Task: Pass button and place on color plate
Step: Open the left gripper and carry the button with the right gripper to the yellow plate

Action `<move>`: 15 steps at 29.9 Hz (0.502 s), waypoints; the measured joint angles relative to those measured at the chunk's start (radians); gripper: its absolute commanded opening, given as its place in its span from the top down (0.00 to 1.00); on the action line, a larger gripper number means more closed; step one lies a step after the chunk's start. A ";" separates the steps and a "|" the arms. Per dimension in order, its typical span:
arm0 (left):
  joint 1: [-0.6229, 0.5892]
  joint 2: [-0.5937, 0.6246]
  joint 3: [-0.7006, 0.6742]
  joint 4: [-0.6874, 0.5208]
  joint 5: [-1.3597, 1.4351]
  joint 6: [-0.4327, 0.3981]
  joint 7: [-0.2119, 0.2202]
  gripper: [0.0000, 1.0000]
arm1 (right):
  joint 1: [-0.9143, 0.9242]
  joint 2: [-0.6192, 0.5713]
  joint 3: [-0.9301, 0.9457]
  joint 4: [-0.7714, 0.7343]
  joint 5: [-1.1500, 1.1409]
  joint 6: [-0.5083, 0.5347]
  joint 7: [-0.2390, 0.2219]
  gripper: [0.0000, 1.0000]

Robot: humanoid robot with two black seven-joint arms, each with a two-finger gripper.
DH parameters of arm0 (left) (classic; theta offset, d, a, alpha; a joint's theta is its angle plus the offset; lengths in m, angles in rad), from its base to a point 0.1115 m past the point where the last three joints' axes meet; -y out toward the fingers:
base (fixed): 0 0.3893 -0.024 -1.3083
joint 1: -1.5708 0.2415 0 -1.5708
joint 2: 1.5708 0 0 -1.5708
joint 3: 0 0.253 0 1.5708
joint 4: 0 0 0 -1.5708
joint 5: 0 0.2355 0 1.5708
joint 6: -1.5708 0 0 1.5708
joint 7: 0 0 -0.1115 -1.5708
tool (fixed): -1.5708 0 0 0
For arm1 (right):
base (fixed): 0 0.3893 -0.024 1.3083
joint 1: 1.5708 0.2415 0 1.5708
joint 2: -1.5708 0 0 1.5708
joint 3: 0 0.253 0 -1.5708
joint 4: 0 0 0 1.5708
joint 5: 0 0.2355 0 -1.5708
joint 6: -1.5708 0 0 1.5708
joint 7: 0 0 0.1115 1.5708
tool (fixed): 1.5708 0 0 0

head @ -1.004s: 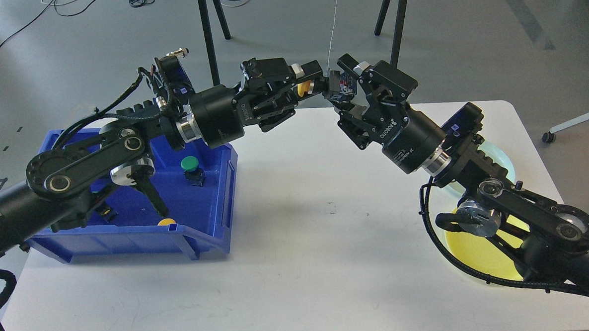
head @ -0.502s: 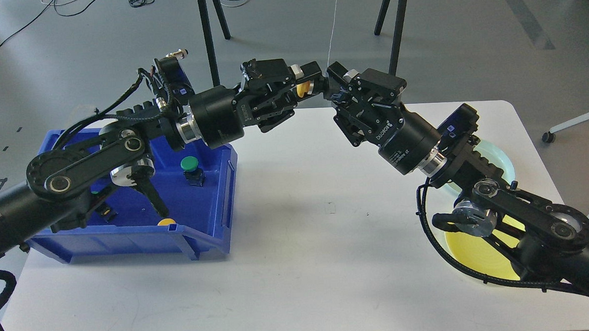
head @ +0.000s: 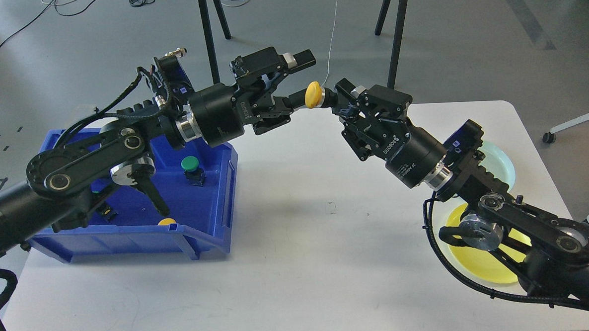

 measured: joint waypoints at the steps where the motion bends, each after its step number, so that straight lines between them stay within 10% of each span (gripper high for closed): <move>1: -0.001 0.000 -0.002 0.000 -0.002 0.000 -0.001 0.15 | -0.042 -0.009 0.029 -0.001 0.006 -0.017 -0.001 1.00; 15: -0.001 0.000 0.000 0.001 0.001 0.000 0.000 0.14 | -0.785 -0.019 0.435 0.156 0.186 -0.348 0.000 1.00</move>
